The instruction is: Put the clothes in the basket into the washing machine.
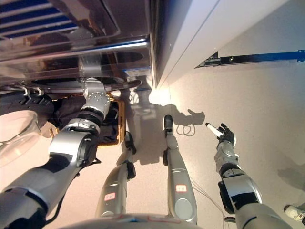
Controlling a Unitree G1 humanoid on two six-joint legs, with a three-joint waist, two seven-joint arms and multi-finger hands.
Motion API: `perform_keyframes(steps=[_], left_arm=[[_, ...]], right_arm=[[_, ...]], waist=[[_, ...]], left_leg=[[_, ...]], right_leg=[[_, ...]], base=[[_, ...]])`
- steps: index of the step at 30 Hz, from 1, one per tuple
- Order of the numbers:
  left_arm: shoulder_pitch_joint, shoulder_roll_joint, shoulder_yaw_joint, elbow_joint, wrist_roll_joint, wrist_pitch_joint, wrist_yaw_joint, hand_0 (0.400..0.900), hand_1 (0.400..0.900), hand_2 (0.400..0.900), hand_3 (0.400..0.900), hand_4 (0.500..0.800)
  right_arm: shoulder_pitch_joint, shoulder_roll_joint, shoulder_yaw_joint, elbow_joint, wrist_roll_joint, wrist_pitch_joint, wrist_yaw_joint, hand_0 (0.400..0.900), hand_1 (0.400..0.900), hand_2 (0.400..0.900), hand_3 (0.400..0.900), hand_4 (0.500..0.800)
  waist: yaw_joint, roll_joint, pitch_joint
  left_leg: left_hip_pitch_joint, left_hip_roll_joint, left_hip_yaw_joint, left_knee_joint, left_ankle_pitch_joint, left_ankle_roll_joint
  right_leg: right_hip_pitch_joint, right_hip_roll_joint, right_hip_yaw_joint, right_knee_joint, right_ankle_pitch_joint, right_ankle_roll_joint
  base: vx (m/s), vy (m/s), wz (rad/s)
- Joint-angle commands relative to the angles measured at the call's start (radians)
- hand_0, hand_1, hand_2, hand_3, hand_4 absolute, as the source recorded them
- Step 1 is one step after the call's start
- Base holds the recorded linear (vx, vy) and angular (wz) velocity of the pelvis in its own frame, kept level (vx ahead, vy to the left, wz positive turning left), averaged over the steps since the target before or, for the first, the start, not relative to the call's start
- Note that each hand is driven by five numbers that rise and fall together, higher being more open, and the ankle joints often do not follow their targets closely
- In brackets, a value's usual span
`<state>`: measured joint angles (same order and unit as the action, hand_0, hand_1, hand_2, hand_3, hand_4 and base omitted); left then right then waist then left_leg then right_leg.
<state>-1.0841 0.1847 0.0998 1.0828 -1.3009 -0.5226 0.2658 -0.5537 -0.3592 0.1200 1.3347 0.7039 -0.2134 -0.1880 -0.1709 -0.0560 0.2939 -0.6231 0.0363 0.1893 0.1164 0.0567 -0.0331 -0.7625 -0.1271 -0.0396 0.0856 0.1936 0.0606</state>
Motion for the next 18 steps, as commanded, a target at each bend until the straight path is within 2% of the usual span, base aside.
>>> perform_keyframes(steps=[1,5,6,7,8,9,11,12,15,18], left_arm=[[0.039,-0.012,-0.075,0.054,0.145,-0.011,-0.041,0.9,0.9,0.9,0.9,0.8],[0.131,0.021,-0.101,0.129,0.254,0.035,-0.01,0.9,0.9,0.9,0.9,0.8],[0.161,0.046,-0.111,0.189,0.307,0.071,0.007,0.9,0.9,0.9,0.9,0.8],[0.18,0.049,-0.11,0.18,0.305,0.075,-0.003,0.9,0.9,0.9,0.9,0.8],[0.196,0.065,-0.126,0.248,0.353,0.112,0.01,0.9,0.9,0.9,0.9,0.8],[0.22,0.067,-0.123,0.269,0.35,0.131,-0.009,0.9,0.9,0.9,0.9,0.8],[0.274,0.086,-0.124,0.341,0.411,0.176,-0.002,0.9,0.9,0.9,0.9,0.8],[0.299,0.084,-0.112,0.345,0.405,0.193,-0.016,0.9,0.9,0.9,0.9,0.8],[0.413,0.061,-0.124,0.349,0.488,0.214,-0.036,0.9,0.9,0.9,0.9,0.8],[0.524,0.044,-0.126,0.337,0.558,0.204,-0.039,0.9,0.9,0.9,0.9,0.8]], right_arm=[[0.106,-0.065,0.006,0.088,-0.014,-0.033,-0.016,0.9,0.9,0.9,0.9,0.8],[0.116,-0.067,-0.001,0.086,-0.025,-0.036,-0.008,0.9,0.9,0.9,0.9,0.8],[0.112,-0.068,-0.002,0.087,-0.035,-0.034,-0.007,0.9,0.9,0.9,0.9,0.8],[0.112,-0.07,-0.005,0.085,-0.041,-0.03,-0.007,0.9,0.9,0.9,0.9,0.8],[0.102,-0.076,-0.004,0.087,-0.049,-0.029,-0.007,0.9,0.9,0.9,0.9,0.8],[0.098,-0.077,-0.01,0.088,-0.057,-0.023,-0.004,0.9,0.9,0.9,0.9,0.8],[0.08,-0.085,-0.016,0.094,-0.082,-0.013,-0.001,0.9,0.9,0.9,0.9,0.8],[0.077,-0.09,-0.023,0.099,-0.09,-0.002,0.002,0.9,0.9,0.9,0.9,0.8],[0.104,-0.095,-0.045,0.103,-0.107,0.006,0.023,0.9,0.9,0.9,0.9,0.8],[0.158,-0.084,-0.072,0.101,-0.108,0.004,0.049,0.9,0.9,0.9,0.9,0.8]], waist=[[0.025,0.064,-0.193],[0.038,0.071,-0.195],[0.046,0.074,-0.198],[0.047,0.074,-0.197],[0.051,0.077,-0.197],[0.056,0.08,-0.197],[0.063,0.083,-0.2],[0.069,0.083,-0.204],[0.086,0.089,-0.216],[0.108,0.088,-0.232]], left_leg=[[0.017,0.055,-0.113,-0.034,0.007,-0.082],[0.038,0.057,-0.129,-0.043,0.014,-0.084],[0.048,0.058,-0.133,-0.048,0.018,-0.085],[0.061,0.057,-0.137,-0.056,0.02,-0.086],[0.074,0.056,-0.139,-0.063,0.024,-0.087],[0.09,0.057,-0.142,-0.072,0.028,-0.088],[0.118,0.058,-0.143,-0.086,0.033,-0.09],[0.127,0.057,-0.145,-0.092,0.043,-0.089],[0.181,0.053,-0.153,-0.121,0.053,-0.09],[0.237,0.051,-0.166,-0.145,0.063,-0.092]], right_leg=[[0.07,0.024,-0.039,-0.017,-0.032,0.039],[0.091,0.019,-0.054,-0.004,-0.048,0.037],[0.1,0.018,-0.06,0.002,-0.053,0.036],[0.111,0.017,-0.063,0.006,-0.058,0.036],[0.123,0.016,-0.067,0.008,-0.061,0.035],[0.135,0.015,-0.071,0.01,-0.065,0.036],[0.162,0.014,-0.077,0.009,-0.07,0.036],[0.171,0.012,-0.081,0.006,-0.065,0.036],[0.228,0.014,-0.093,0.002,-0.075,0.037],[0.287,0.014,-0.11,0.0,-0.088,0.037]], base=[[-0.01,-0.02,0.12],[-0.01,-0.025,0.16],[0.0,-0.029,0.18],[0.0,-0.017,0.16],[0.01,0.001,0.14],[0.01,0.006,0.12],[0.0,-0.001,0.11],[0.01,-0.013,0.15],[0.04,-0.02,0.17],[0.05,-0.032,0.22]])
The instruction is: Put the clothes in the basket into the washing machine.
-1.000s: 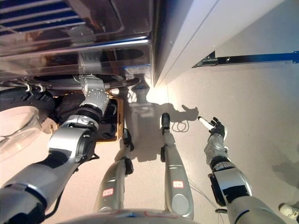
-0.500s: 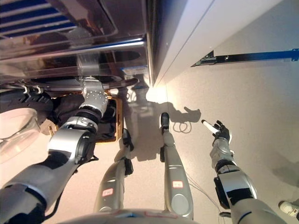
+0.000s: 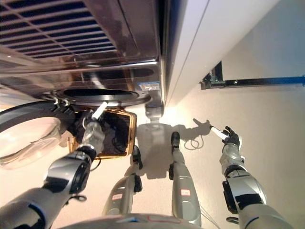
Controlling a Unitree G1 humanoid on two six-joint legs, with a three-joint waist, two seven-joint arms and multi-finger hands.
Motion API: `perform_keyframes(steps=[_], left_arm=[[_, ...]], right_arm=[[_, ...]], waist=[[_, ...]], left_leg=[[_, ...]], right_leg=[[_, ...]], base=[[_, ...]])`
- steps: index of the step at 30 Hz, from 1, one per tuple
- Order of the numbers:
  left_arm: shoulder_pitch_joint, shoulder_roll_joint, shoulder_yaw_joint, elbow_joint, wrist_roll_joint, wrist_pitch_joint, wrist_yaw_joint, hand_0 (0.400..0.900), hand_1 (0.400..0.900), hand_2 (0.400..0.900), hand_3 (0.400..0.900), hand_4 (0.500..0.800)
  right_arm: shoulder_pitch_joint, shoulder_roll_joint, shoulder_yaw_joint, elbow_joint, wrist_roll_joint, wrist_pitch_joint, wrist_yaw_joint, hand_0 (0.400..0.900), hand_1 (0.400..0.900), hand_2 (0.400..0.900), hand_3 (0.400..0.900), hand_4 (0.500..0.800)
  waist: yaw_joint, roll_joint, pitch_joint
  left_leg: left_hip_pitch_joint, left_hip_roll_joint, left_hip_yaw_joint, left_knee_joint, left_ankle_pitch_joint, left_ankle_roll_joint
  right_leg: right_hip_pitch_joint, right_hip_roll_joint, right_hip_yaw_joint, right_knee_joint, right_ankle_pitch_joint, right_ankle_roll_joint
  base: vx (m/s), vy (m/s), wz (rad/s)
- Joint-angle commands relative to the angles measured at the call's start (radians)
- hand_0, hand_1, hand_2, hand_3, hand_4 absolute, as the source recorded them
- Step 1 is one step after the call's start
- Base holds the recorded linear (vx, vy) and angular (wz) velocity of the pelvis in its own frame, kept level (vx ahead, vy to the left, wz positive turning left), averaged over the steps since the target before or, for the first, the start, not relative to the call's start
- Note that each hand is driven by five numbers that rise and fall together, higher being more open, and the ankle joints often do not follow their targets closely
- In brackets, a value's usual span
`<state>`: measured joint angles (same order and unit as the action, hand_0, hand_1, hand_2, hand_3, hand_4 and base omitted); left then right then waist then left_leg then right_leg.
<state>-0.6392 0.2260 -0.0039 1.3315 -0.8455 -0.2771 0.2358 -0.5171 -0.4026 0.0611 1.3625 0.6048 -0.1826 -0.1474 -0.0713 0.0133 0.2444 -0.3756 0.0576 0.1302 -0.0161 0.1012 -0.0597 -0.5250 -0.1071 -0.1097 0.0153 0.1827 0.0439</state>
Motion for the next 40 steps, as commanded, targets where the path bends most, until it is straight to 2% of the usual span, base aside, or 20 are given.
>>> perform_keyframes(steps=[1,5,6,7,10,11,14,16,18,24,29,40], left_arm=[[0.118,0.0,-0.038,0.077,0.153,-0.053,-0.001,0.9,0.9,0.9,0.9,0.8],[0.264,-0.016,-0.019,0.052,0.151,-0.065,-0.06,0.9,0.9,0.9,0.9,0.8],[0.299,-0.016,-0.025,0.052,0.177,-0.071,-0.077,0.9,0.9,0.9,0.9,0.8],[0.329,-0.016,-0.025,0.059,0.192,-0.066,-0.094,0.9,0.9,0.9,0.9,0.8],[0.425,-0.021,-0.039,0.078,0.228,-0.033,-0.207,0.9,0.9,0.9,0.9,0.8],[0.461,-0.02,-0.041,0.068,0.251,-0.029,-0.219,0.9,0.9,0.9,0.9,0.8],[0.533,-0.035,-0.149,0.071,0.436,-0.013,-0.262,0.9,0.9,0.9,0.9,0.8],[0.58,-0.037,-0.236,0.07,0.608,-0.014,-0.267,0.9,0.9,0.9,0.9,0.8],[0.608,-0.039,-0.258,0.091,0.695,0.004,-0.273,0.9,0.9,0.9,0.9,0.8],[0.636,-0.041,-0.216,0.147,0.733,0.056,-0.311,0.9,0.9,0.9,0.9,0.8],[0.634,-0.03,-0.205,0.166,0.771,0.093,-0.33,0.9,0.9,0.9,0.9,0.8],[0.641,-0.028,-0.202,0.152,0.773,0.094,-0.319,0.9,0.9,0.9,0.9,0.8]], right_arm=[[0.145,-0.031,-0.019,0.065,-0.006,-0.032,0.015,0.9,0.9,0.9,0.9,0.8],[0.234,0.003,-0.04,0.031,0.023,-0.054,0.065,0.9,0.9,0.9,0.9,0.8],[0.257,0.017,-0.05,0.02,0.027,-0.061,0.076,0.9,0.9,0.9,0.9,0.8],[0.279,0.021,-0.064,0.017,0.031,-0.062,0.087,0.9,0.9,0.9,0.9,0.8],[0.353,0.045,-0.083,0.01,0.024,-0.062,0.143,0.9,0.9,0.9,0.9,0.8],[0.381,0.042,-0.096,0.011,0.021,-0.056,0.158,0.9,0.9,0.9,0.9,0.8],[0.453,0.075,-0.046,0.02,-0.053,-0.041,0.219,0.9,0.9,0.9,0.9,0.8],[0.513,0.099,0.003,0.039,-0.138,-0.029,0.251,0.9,0.9,0.9,0.9,0.8],[0.544,0.112,0.035,0.056,-0.202,-0.016,0.271,0.9,0.9,0.9,0.9,0.8],[0.573,0.124,0.05,0.089,-0.288,0.019,0.293,0.9,0.9,0.9,0.9,0.8],[0.573,0.121,0.062,0.099,-0.342,0.037,0.296,0.9,0.9,0.9,0.9,0.8],[0.583,0.131,0.067,0.088,-0.336,0.041,0.288,0.9,0.9,0.9,0.9,0.8]], waist=[[0.016,0.015,-0.186],[0.046,0.01,-0.204],[0.053,0.01,-0.209],[0.058,0.009,-0.218],[0.066,0.013,-0.248],[0.069,0.014,-0.261],[0.071,0.021,-0.292],[0.067,0.023,-0.304],[0.067,0.023,-0.322],[0.066,0.017,-0.356],[0.067,0.012,-0.374],[0.07,0.003,-0.376]], left_leg=[[0.008,0.031,-0.113,-0.017,0.023,-0.068],[0.076,0.028,-0.133,-0.025,0.026,-0.07],[0.091,0.029,-0.137,-0.025,0.026,-0.07],[0.109,0.026,-0.139,-0.026,0.025,-0.069],[0.16,0.028,-0.137,-0.034,0.022,-0.072],[0.178,0.029,-0.136,-0.04,0.021,-0.072],[0.232,0.028,-0.128,-0.051,0.015,-0.069],[0.265,0.026,-0.123,-0.054,0.009,-0.066],[0.288,0.025,-0.12,-0.06,0.003,-0.065],[0.336,0.019,-0.126,-0.071,-0.011,-0.057],[0.37,0.012,-0.127,-0.071,-0.029,-0.048],[0.389,0.003,-0.129,-0.071,-0.045,-0.035]], right_leg=[[0.072,-0.006,-0.048,0.072,-0.082,0.054],[0.169,-0.011,-0.073,0.065,-0.104,0.054],[0.189,-0.012,-0.079,0.061,-0.105,0.056],[0.213,-0.013,-0.083,0.052,-0.107,0.058],[0.28,-0.019,-0.096,0.018,-0.105,0.07],[0.302,-0.02,-0.099,0.004,-0.103,0.072],[0.359,-0.022,-0.104,-0.023,-0.098,0.081],[0.391,-0.023,-0.104,-0.02,-0.103,0.083],[0.417,-0.027,-0.11,-0.019,-0.109,0.086],[0.475,-0.037,-0.127,-0.014,-0.126,0.092],[0.51,-0.048,-0.126,-0.012,-0.132,0.097],[0.534,-0.058,-0.131,-0.013,-0.135,0.102]], base=[[0.04,-0.061,0.26],[0.04,-0.062,0.29],[0.03,-0.049,0.22],[0.03,-0.043,0.17],[0.05,-0.017,0.09],[0.05,-0.004,0.06],[0.04,0.012,0.06],[0.04,0.024,0.03],[0.03,0.025,0.1],[0.02,0.022,0.13],[0.03,0.015,0.01],[0.01,0.004,0.02]])
